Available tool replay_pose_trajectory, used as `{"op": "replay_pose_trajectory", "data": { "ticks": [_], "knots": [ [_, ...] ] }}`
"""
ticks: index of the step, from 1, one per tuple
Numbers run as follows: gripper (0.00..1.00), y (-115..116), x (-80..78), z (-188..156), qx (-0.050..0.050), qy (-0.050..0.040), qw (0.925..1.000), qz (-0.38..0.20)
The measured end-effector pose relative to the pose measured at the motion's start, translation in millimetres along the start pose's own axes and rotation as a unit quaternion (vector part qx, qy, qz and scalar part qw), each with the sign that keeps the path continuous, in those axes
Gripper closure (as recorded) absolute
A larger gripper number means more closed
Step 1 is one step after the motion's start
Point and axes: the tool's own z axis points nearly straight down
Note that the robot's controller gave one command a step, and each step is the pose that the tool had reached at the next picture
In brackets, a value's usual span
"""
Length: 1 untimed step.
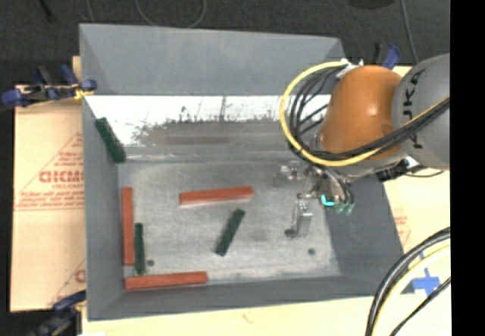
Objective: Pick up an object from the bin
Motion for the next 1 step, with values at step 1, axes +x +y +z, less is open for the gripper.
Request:
{"op": "replay_pose_trajectory", "data": {
  "ticks": [1],
  "knots": [
    [0.00, 83.8, -66.4, 89.5, -0.002, -0.0031, 1.0000, -0.001]
  ]
}}
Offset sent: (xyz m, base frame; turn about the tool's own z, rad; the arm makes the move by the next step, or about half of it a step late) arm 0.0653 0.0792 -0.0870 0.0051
